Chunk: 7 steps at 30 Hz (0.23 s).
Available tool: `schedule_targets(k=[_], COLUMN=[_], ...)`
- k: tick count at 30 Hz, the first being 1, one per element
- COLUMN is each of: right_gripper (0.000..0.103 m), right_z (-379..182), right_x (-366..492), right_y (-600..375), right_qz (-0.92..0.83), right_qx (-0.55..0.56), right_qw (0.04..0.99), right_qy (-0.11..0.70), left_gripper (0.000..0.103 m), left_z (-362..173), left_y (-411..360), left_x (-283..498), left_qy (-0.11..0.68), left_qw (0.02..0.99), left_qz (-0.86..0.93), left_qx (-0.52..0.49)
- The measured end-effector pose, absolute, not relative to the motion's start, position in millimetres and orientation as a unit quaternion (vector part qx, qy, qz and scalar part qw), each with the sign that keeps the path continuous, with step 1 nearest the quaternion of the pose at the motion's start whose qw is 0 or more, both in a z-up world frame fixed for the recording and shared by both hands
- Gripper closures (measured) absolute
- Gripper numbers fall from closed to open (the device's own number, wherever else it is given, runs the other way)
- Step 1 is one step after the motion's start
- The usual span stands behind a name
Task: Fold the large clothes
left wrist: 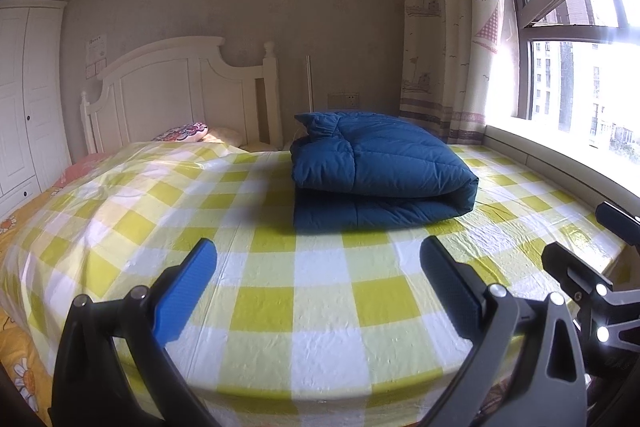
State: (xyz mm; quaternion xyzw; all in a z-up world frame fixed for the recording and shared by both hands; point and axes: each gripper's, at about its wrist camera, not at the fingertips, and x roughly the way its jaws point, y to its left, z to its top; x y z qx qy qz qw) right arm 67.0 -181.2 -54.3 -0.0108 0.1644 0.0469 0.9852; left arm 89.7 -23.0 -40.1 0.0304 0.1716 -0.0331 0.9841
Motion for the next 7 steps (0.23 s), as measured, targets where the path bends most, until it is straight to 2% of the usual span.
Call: schedule_targets(k=[7], right_gripper=[0.005], right_z=[-54.4], right_x=[88.6], right_y=[-197.6], right_qz=[0.046], right_qx=[-0.020], right_qw=[0.981], right_qy=[0.189], left_gripper=[0.002], left_z=[-46.4], left_y=[22.2], left_x=[151.6], left_qy=[0.256], left_qw=[0.966], left_qz=[-0.009], left_qx=[0.030])
